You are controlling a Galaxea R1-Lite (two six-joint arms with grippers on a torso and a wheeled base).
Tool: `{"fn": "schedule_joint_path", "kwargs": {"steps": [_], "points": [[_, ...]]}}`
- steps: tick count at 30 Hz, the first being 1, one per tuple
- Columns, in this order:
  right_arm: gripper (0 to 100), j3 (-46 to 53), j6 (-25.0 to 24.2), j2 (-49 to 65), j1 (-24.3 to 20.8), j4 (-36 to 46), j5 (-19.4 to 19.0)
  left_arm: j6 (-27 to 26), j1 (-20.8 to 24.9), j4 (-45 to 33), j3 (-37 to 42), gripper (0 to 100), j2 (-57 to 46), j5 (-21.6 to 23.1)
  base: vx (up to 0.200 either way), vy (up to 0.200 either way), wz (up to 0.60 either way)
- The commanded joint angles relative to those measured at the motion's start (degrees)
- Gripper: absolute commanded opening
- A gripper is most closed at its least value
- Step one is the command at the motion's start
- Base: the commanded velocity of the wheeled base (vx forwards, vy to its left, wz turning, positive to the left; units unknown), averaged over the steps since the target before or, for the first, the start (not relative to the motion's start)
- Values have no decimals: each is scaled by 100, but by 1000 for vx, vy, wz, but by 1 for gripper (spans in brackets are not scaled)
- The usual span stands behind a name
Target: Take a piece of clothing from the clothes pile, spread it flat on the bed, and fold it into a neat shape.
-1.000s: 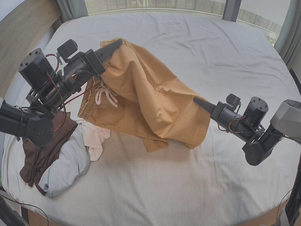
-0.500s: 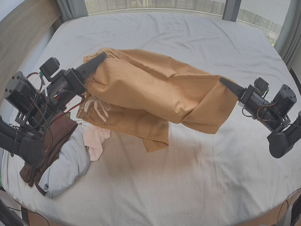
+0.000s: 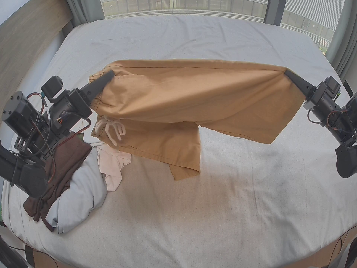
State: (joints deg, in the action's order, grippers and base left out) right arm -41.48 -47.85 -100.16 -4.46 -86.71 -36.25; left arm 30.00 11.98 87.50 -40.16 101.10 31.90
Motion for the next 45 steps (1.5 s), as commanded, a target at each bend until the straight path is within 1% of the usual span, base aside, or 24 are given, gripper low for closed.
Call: {"fn": "schedule_joint_path", "kwargs": {"steps": [1,8,13,14,15,16,18,21,26,29,30,32,35,39,41,44,45], "points": [[0,0,-5,163,95,-4,-4,-3,-38,3,192,0,15,0,0,0,0],[0,9,-14,401,103,40,-119,-3,-38,3,315,0,-143,27,0,0,0],[0,-18,-23,822,147,366,-163,-3,-100,-5,351,0,-134,44,0,0,0],[0,-18,-32,1007,147,497,-268,-3,-161,-14,359,0,-134,70,0,0,0],[0,-18,-32,1007,147,497,-268,-3,-161,-14,359,0,-134,70,0,0,0],[0,9,-146,1341,139,699,-461,-3,-205,-14,359,0,-90,123,0,0,0],[0,9,-348,1675,112,858,-523,-3,-284,-23,377,0,-55,141,0,0,0],[0,9,-418,1965,86,1060,-523,-3,-372,3,377,0,112,150,0,0,0],[0,18,-418,1947,130,1095,-523,-12,-504,12,518,0,226,229,0,0,0],[0,97,-410,1798,147,1095,-514,6,-566,3,860,0,42,475,0,0,0],[0,97,-410,1780,147,1095,-514,6,-566,3,887,0,33,484,0,0,0],[0,105,-401,1543,174,1069,-514,23,-601,-146,1168,0,-354,642,0,0,0],[0,132,-401,1411,183,1042,-514,102,-601,-392,1379,0,-723,677,0,0,0],[0,193,-392,1367,174,1025,-514,120,-592,-515,1379,0,-899,686,0,0,0],[0,308,-383,1359,156,1016,-549,120,-522,-585,1414,0,-1198,721,0,0,0],[0,378,-383,1385,174,1025,-743,129,-381,-594,1502,0,-1444,756,0,0,0],[0,483,-383,1429,183,1025,-892,129,-311,-603,1599,0,-1628,791,0,0,0]]}}
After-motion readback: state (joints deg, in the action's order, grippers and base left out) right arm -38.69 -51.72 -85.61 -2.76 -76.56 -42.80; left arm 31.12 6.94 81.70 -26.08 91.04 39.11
